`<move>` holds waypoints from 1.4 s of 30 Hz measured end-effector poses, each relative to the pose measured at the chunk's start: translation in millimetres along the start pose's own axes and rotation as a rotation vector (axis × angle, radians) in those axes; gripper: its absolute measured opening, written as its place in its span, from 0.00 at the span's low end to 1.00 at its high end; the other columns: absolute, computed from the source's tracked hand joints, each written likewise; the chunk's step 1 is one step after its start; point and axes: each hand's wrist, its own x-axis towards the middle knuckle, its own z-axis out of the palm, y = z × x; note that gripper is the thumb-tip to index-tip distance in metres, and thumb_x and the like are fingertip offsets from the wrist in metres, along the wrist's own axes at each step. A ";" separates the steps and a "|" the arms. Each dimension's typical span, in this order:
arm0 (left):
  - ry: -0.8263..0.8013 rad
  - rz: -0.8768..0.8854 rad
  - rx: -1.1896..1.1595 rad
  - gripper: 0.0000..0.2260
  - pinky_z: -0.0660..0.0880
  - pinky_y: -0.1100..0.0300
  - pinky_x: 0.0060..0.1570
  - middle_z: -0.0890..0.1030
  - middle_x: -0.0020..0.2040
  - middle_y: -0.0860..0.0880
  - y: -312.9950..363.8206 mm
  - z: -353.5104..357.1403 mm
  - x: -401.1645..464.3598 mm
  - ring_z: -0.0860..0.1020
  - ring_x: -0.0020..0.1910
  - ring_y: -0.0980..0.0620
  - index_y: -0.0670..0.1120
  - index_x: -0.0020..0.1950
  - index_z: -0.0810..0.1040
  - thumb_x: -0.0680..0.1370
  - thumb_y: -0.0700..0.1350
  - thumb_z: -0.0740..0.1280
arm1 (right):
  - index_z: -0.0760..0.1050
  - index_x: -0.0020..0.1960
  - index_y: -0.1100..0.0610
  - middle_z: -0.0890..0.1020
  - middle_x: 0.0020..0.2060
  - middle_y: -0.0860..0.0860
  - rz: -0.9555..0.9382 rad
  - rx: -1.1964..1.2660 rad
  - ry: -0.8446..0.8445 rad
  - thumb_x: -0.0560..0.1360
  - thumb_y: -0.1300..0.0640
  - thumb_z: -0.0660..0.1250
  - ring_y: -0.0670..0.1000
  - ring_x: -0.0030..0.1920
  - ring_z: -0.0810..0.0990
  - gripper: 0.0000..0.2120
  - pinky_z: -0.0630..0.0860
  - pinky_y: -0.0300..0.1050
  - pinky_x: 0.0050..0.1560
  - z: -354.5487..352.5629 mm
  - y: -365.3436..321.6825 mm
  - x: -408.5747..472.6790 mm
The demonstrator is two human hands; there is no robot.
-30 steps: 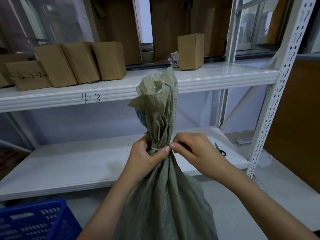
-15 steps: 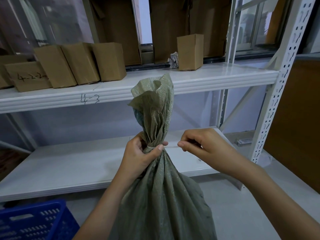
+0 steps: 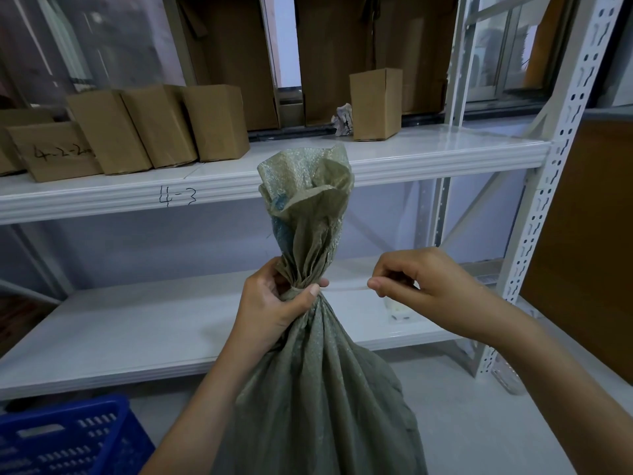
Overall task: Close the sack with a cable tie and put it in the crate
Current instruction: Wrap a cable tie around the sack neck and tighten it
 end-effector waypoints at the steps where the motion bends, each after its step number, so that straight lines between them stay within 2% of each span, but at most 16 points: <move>1: 0.003 -0.002 -0.007 0.12 0.76 0.67 0.46 0.87 0.44 0.48 0.1 -0.1 0.1 0.84 0.45 0.55 0.38 0.51 0.76 0.70 0.39 0.70 | 0.78 0.41 0.55 0.80 0.32 0.49 0.003 0.006 0.001 0.77 0.50 0.63 0.52 0.32 0.77 0.12 0.72 0.46 0.34 0.1 -0.2 -0.1; 7: 0.015 -0.022 -0.032 0.12 0.76 0.68 0.46 0.87 0.42 0.50 -1.2 -0.4 -1.1 0.84 0.45 0.55 0.40 0.51 0.76 0.70 0.42 0.70 | 0.78 0.40 0.53 0.80 0.31 0.49 0.038 0.058 0.006 0.78 0.50 0.63 0.53 0.31 0.75 0.11 0.70 0.44 0.33 4.3 -0.5 0.5; 10: 0.037 -0.051 -0.090 0.13 0.76 0.68 0.45 0.86 0.38 0.53 -1.4 2.4 -1.3 0.83 0.42 0.58 0.40 0.50 0.75 0.68 0.42 0.70 | 0.75 0.38 0.47 0.79 0.30 0.42 0.052 0.102 0.007 0.78 0.50 0.64 0.50 0.30 0.73 0.10 0.67 0.39 0.31 7.8 -1.8 0.5; 12: 0.042 -0.075 -0.128 0.13 0.76 0.68 0.45 0.86 0.37 0.54 -1.2 3.4 -1.8 0.83 0.42 0.59 0.41 0.50 0.75 0.68 0.42 0.69 | 0.74 0.38 0.47 0.78 0.30 0.37 0.047 0.123 0.000 0.78 0.51 0.64 0.47 0.29 0.71 0.09 0.66 0.36 0.31 10.1 -3.6 0.9; 16: 0.031 -0.104 -0.175 0.14 0.76 0.66 0.47 0.86 0.38 0.52 0.6 3.9 -2.6 0.82 0.42 0.57 0.41 0.50 0.76 0.67 0.44 0.71 | 0.77 0.41 0.54 0.80 0.31 0.49 0.020 0.124 0.000 0.77 0.50 0.65 0.51 0.32 0.73 0.10 0.70 0.42 0.33 12.3 -4.2 1.3; 17: 0.026 -0.114 -0.185 0.15 0.77 0.64 0.48 0.86 0.40 0.51 1.4 3.5 -3.5 0.82 0.43 0.56 0.42 0.49 0.77 0.66 0.46 0.73 | 0.77 0.41 0.55 0.80 0.32 0.50 0.011 0.117 0.003 0.77 0.50 0.66 0.51 0.33 0.74 0.10 0.70 0.40 0.33 12.7 -4.7 1.3; 20: 0.021 -0.148 -0.190 0.21 0.78 0.60 0.52 0.86 0.43 0.50 2.5 1.1 -4.7 0.82 0.47 0.54 0.43 0.50 0.78 0.62 0.52 0.74 | 0.79 0.41 0.56 0.79 0.31 0.48 -0.019 0.074 0.015 0.77 0.52 0.66 0.48 0.33 0.74 0.10 0.69 0.36 0.33 14.3 -6.2 1.7; 26: 0.039 -0.190 -0.191 0.20 0.76 0.57 0.51 0.86 0.41 0.50 3.9 0.1 -3.5 0.83 0.45 0.54 0.37 0.54 0.77 0.67 0.46 0.75 | 0.78 0.40 0.56 0.79 0.31 0.50 -0.004 0.082 0.019 0.77 0.53 0.66 0.50 0.32 0.73 0.10 0.70 0.41 0.34 14.6 0.8 2.0; 30: 0.056 -0.184 -0.149 0.17 0.76 0.59 0.52 0.86 0.42 0.51 4.2 -1.6 -2.6 0.83 0.46 0.54 0.39 0.53 0.78 0.69 0.46 0.72 | 0.79 0.40 0.55 0.79 0.31 0.50 -0.020 0.071 0.026 0.77 0.52 0.66 0.51 0.32 0.74 0.10 0.71 0.43 0.34 14.7 2.7 2.2; 33: 0.055 -0.171 -0.098 0.10 0.77 0.64 0.49 0.86 0.41 0.51 1.4 -3.0 -2.1 0.83 0.45 0.56 0.40 0.52 0.78 0.72 0.40 0.71 | 0.79 0.39 0.56 0.79 0.30 0.48 -0.053 0.050 0.052 0.76 0.52 0.66 0.51 0.33 0.74 0.10 0.70 0.39 0.32 12.7 2.4 1.9; 36: 0.057 -0.145 -0.051 0.07 0.77 0.68 0.45 0.86 0.40 0.52 -0.3 -5.3 0.0 0.83 0.44 0.57 0.43 0.49 0.79 0.72 0.38 0.72 | 0.79 0.40 0.57 0.79 0.30 0.49 -0.056 0.050 0.039 0.76 0.54 0.66 0.50 0.33 0.74 0.09 0.68 0.36 0.32 11.2 3.3 1.9; 39: 0.064 -0.135 -0.059 0.10 0.77 0.67 0.46 0.86 0.44 0.48 -1.6 -6.8 0.6 0.83 0.46 0.56 0.45 0.49 0.79 0.69 0.43 0.74 | 0.79 0.39 0.56 0.79 0.30 0.49 -0.033 0.075 0.012 0.77 0.55 0.67 0.51 0.32 0.74 0.09 0.67 0.34 0.31 13.7 4.8 2.3; 42: 0.068 -0.159 -0.089 0.16 0.78 0.62 0.50 0.85 0.47 0.47 -1.2 -6.2 -0.8 0.83 0.48 0.53 0.42 0.53 0.78 0.68 0.45 0.73 | 0.78 0.38 0.54 0.78 0.29 0.47 0.018 0.141 0.025 0.77 0.54 0.67 0.47 0.30 0.72 0.09 0.66 0.33 0.31 15.6 6.4 2.6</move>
